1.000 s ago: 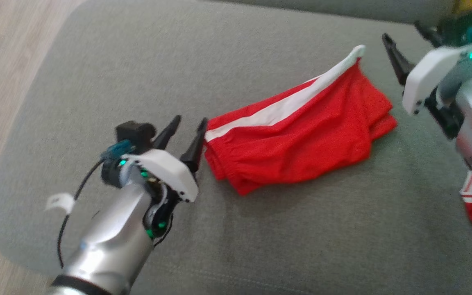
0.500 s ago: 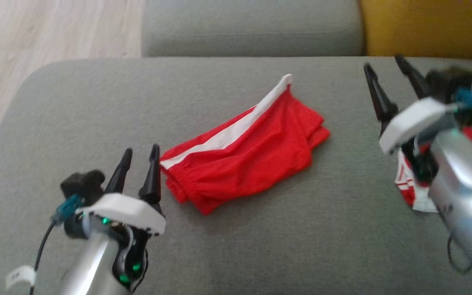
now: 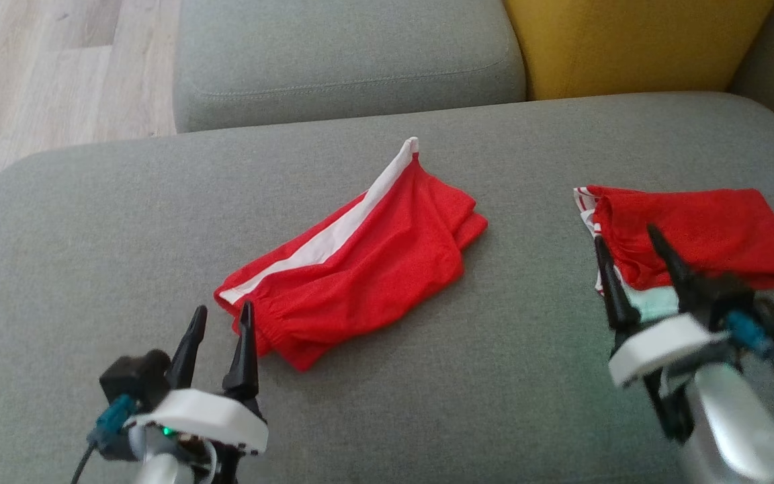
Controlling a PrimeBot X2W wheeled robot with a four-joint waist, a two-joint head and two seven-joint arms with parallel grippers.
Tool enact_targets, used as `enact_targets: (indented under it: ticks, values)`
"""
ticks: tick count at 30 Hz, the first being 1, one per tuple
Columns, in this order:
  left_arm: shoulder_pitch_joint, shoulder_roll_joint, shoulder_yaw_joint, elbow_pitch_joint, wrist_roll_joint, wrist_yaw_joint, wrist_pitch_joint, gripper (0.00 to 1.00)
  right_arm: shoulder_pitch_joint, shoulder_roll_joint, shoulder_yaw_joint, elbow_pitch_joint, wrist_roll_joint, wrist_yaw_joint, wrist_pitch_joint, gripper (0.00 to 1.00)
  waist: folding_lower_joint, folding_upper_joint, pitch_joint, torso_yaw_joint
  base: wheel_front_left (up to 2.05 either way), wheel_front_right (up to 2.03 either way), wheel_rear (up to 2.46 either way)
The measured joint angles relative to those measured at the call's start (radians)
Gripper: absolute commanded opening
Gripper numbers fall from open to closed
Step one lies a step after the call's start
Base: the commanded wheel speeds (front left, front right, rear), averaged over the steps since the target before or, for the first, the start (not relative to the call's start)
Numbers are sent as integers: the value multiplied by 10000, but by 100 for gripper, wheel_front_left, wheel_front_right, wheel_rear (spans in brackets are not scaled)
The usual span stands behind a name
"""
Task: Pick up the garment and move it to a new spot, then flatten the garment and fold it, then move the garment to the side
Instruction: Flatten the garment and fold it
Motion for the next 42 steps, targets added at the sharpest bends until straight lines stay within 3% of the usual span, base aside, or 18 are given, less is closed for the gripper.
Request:
enact_targets:
  ticks: [8, 19, 24, 29, 38, 42]
  values:
    - [629, -198, 441, -207, 884, -257, 0, 100, 1768, 884, -1137, -1446, -1241, 0, 445, 100, 0, 0, -37, -136, 0, 0, 0]
    - [647, -245, 548, -245, 966, -437, 2, 100, 2096, 1191, -1404, -2359, -1062, 0, 1358, 100, 0, 0, 257, 153, 0, 0, 0]
    - [447, -263, 293, -291, 840, -433, 2, 100, 1998, 1365, -1530, -2385, 694, 0, 2251, 100, 0, 0, 640, 476, 0, 0, 0]
    - [118, -263, 90, -268, 840, -523, 0, 100, 1094, 1367, -1584, -1749, 3534, -2, 3348, 100, 0, 0, 1105, 924, 0, 0, 0]
    - [-527, -282, -644, -148, 552, -596, 0, 100, -1204, 1356, -1946, 1141, 6989, -2, 4510, 100, 0, 0, 1789, 2043, 0, 0, 0]
    - [-717, -282, -1298, -180, 209, -500, 0, 100, -2501, 1346, -2357, 3126, 7246, -2, 4387, 100, 1, 0, 2066, 2717, 0, 0, 0]
